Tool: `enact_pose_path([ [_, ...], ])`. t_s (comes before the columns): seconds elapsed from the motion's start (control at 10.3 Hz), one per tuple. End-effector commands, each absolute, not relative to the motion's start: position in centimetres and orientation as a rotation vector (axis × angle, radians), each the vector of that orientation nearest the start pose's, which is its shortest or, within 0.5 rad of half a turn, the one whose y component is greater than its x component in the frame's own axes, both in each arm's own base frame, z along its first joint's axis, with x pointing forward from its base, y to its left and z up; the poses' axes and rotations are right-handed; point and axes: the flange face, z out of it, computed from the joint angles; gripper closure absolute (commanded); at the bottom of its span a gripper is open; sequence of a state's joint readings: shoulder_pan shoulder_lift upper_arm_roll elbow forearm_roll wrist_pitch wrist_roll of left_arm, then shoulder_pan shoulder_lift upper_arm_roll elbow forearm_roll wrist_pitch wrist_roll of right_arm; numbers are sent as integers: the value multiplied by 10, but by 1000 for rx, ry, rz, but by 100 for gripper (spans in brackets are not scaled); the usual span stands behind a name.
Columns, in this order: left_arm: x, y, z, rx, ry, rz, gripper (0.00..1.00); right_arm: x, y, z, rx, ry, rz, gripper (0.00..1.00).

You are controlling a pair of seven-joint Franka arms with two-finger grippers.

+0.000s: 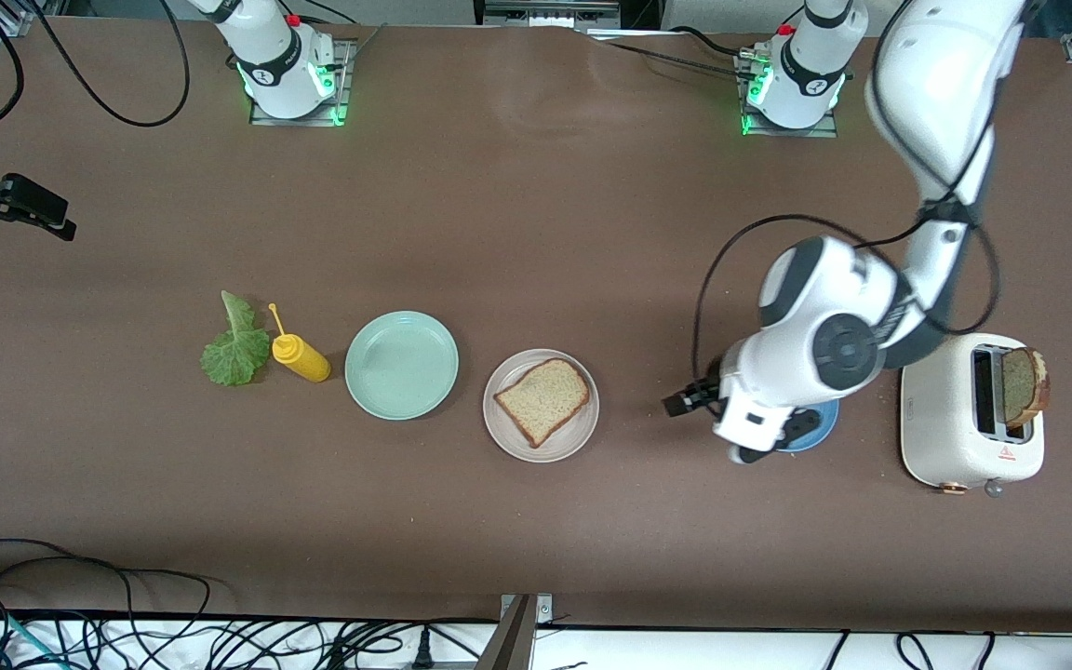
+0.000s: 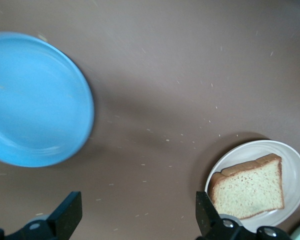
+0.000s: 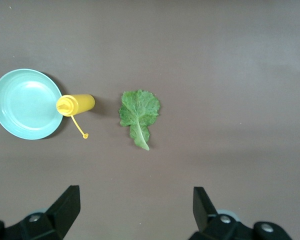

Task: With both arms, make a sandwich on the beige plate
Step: 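Return the left gripper to the toaster while the right gripper reaches the lettuce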

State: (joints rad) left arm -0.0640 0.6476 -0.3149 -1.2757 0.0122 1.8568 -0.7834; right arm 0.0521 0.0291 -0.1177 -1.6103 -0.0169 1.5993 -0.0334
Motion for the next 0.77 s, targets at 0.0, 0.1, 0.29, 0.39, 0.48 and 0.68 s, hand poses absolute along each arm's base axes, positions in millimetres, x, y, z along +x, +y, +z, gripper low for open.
enact_pose_path([
  [0.0,690,-163,445,-3185,-660,78,0,571,-45,558,-3170,187,139,0],
  [0.1,687,-138,464,-3180,-621,72,0,578,-44,540,-3174,210,153,0],
  [0.29,680,-96,487,-3173,-432,80,0,580,-46,495,-3178,203,151,0],
  [0.39,680,-82,492,-3148,-368,59,0,576,-46,463,-3180,195,144,0],
  [0.48,680,-74,494,-3118,-320,49,0,569,-46,429,-3182,178,115,0],
  [0.68,673,-60,506,-3099,-256,75,0,549,-47,363,-3181,169,18,0],
])
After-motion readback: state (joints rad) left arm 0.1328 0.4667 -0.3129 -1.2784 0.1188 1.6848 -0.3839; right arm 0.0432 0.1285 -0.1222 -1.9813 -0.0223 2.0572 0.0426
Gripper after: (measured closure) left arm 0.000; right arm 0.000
